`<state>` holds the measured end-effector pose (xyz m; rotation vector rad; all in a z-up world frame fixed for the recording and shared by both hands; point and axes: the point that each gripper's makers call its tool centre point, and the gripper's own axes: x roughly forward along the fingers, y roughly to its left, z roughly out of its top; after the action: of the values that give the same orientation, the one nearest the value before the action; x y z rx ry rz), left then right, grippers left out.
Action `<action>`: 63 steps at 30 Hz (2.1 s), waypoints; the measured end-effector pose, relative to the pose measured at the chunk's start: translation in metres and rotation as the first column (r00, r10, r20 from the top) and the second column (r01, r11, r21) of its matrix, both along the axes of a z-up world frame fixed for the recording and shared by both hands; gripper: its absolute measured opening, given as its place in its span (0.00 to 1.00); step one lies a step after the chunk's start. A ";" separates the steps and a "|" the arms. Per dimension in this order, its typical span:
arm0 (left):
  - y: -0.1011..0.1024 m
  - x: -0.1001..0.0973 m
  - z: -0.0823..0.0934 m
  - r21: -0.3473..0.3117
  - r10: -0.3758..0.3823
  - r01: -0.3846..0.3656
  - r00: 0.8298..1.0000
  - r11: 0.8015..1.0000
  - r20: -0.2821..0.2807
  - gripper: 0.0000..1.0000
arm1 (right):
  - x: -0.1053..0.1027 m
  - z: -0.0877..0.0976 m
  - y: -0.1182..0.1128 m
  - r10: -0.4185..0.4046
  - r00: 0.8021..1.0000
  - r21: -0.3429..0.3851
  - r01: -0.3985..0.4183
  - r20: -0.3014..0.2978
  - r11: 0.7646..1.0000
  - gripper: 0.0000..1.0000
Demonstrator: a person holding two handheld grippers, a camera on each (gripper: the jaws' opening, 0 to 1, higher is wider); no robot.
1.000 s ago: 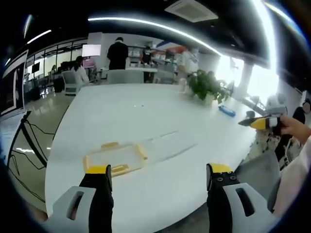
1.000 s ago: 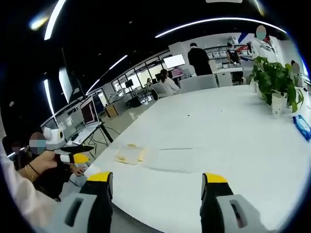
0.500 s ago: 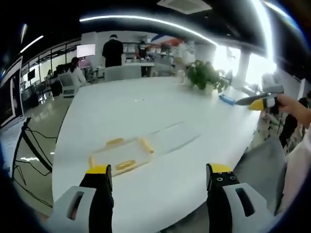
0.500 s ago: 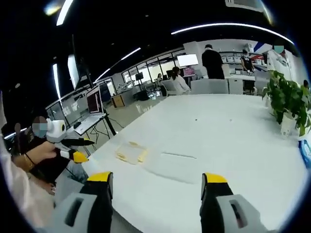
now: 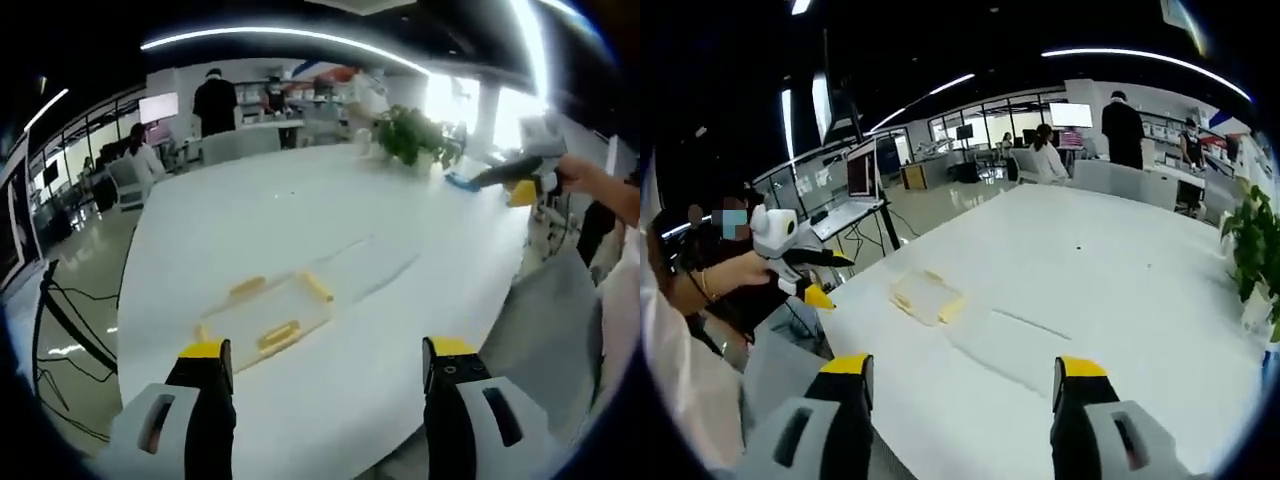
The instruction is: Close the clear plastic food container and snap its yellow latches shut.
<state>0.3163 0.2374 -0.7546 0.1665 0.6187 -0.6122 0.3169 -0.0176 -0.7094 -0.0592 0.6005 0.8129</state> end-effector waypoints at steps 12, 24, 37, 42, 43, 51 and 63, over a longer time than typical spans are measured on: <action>0.017 0.019 -0.017 0.055 -0.058 0.059 0.998 0.997 -0.027 0.76 | 0.011 -0.019 0.043 0.155 0.987 -0.075 -0.157 -0.032 0.985 0.72; 0.033 0.038 -0.046 0.108 -0.145 0.153 0.986 0.982 -0.081 0.76 | 0.030 -0.037 0.089 0.318 0.947 -0.146 -0.323 -0.052 0.935 0.70; 0.050 0.057 -0.059 0.147 -0.203 0.218 0.973 0.965 -0.113 0.76 | 0.057 -0.050 0.121 0.407 0.911 -0.192 -0.412 -0.064 0.891 0.70; 0.056 0.064 -0.063 0.185 -0.222 0.242 0.967 0.952 -0.122 0.75 | 0.062 -0.056 0.126 0.428 0.901 -0.208 -0.433 -0.073 0.877 0.69; 0.058 0.065 -0.064 0.199 -0.225 0.247 0.966 0.948 -0.126 0.75 | 0.062 -0.058 0.126 0.431 0.899 -0.210 -0.437 -0.076 0.874 0.69; 0.068 0.072 -0.073 0.269 -0.266 0.298 0.952 0.916 -0.150 0.74 | 0.059 -0.072 0.142 0.480 0.872 -0.226 -0.490 -0.100 0.842 0.66; 0.075 0.086 -0.084 0.336 -0.329 0.367 0.930 0.867 -0.165 0.73 | 0.065 -0.091 0.171 0.557 0.821 -0.264 -0.569 -0.126 0.779 0.65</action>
<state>0.4022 0.3119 -0.8390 0.6087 0.8082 -0.8570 0.3822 0.1537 -0.8000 -0.5193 0.7524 1.3072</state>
